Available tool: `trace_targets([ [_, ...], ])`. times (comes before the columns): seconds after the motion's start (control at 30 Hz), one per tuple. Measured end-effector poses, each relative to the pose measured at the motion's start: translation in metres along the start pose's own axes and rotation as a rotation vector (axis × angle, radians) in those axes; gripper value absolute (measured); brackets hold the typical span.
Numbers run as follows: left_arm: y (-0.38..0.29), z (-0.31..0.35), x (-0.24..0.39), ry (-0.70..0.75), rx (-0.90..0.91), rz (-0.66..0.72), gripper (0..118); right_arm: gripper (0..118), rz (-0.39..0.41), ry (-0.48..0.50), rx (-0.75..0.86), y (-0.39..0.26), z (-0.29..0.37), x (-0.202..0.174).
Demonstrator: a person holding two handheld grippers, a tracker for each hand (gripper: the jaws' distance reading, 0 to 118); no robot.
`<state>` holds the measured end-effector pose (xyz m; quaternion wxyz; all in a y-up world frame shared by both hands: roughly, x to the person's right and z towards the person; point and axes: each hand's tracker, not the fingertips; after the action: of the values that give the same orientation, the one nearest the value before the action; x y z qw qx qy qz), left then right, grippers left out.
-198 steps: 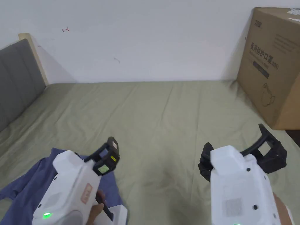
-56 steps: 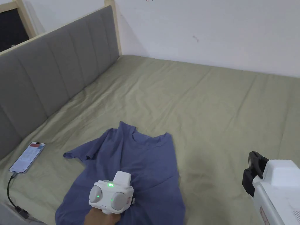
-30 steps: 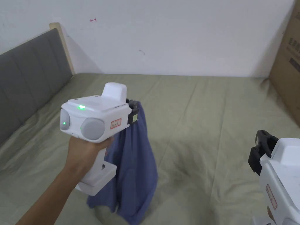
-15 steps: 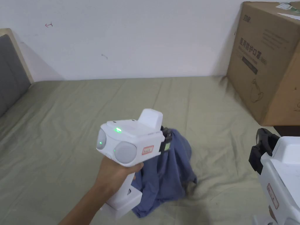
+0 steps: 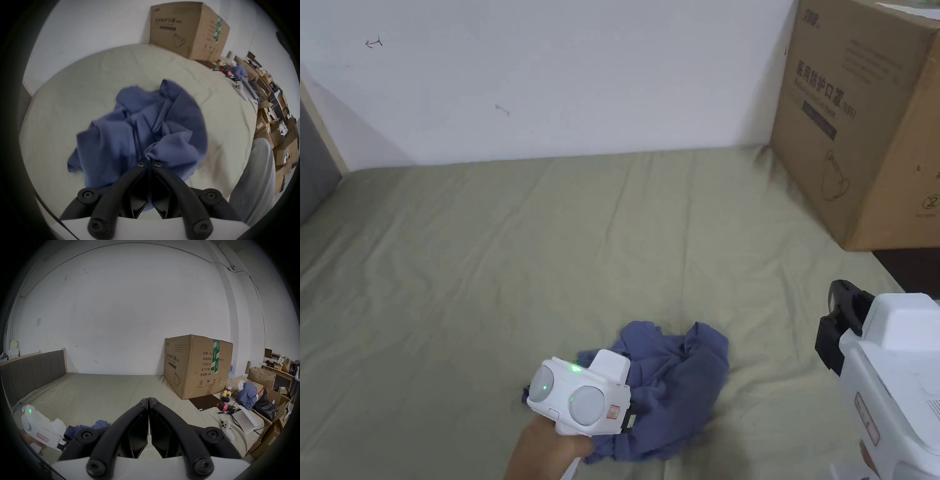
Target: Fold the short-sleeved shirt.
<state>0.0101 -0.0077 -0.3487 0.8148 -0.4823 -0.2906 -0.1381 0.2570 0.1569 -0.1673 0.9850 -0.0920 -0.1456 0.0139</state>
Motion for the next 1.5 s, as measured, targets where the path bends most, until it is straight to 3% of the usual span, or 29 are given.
trace_targets([
  [0.1,-0.009,-0.014,0.003,0.018,-0.018,0.007,1,0,-0.007,0.007,-0.005,-0.001,-0.003,-0.002],
  [0.2,-0.013,-0.011,0.005,0.043,0.035,0.007,24,0,0.003,0.012,-0.009,-0.002,-0.004,-0.004],
  [0.27,-0.012,-0.003,0.006,0.079,0.066,0.008,52,0,-0.004,0.015,-0.006,0.000,-0.003,-0.006],
  [0.3,-0.012,0.005,0.004,0.094,0.091,0.016,76,0,-0.007,0.017,-0.003,0.000,-0.004,-0.007],
  [0.37,-0.009,0.022,-0.002,0.078,0.158,0.062,100,0,-0.002,0.022,-0.001,0.003,-0.004,-0.010],
  [0.47,-0.003,0.062,-0.009,0.062,0.311,0.130,103,0,0.000,0.028,0.011,0.006,-0.001,-0.013],
  [0.57,-0.002,0.109,-0.015,0.137,0.544,0.177,103,0,0.001,0.037,0.025,0.011,0.001,-0.017],
  [0.7,-0.009,0.164,-0.026,0.235,0.775,0.208,103,0,0.004,0.047,0.045,0.016,0.006,-0.023],
  [0.97,-0.031,0.216,-0.060,0.466,0.940,0.205,99,0,0.009,0.069,0.078,0.027,0.014,-0.035],
  [1.03,-0.038,0.221,-0.066,0.476,0.950,0.192,78,0,0.014,0.073,0.084,0.030,0.015,-0.038],
  [1.07,-0.040,0.222,-0.069,0.482,0.946,0.193,61,0,0.017,0.076,0.086,0.031,0.016,-0.040],
  [1.1,-0.041,0.222,-0.072,0.485,0.940,0.199,29,0,0.018,0.077,0.088,0.032,0.016,-0.041],
  [1.13,-0.043,0.222,-0.075,0.485,0.933,0.207,7,0,0.019,0.080,0.089,0.032,0.016,-0.043],
  [1.17,-0.045,0.221,-0.078,0.481,0.923,0.222,0,0,0.018,0.082,0.091,0.033,0.017,-0.044],
  [1.3,-0.050,0.221,-0.085,0.438,0.906,0.281,0,0,0.020,0.090,0.091,0.033,0.015,-0.049],
  [1.5,-0.047,0.218,-0.088,0.447,0.869,0.250,0,0,0.025,0.099,0.093,0.033,0.011,-0.052],
])
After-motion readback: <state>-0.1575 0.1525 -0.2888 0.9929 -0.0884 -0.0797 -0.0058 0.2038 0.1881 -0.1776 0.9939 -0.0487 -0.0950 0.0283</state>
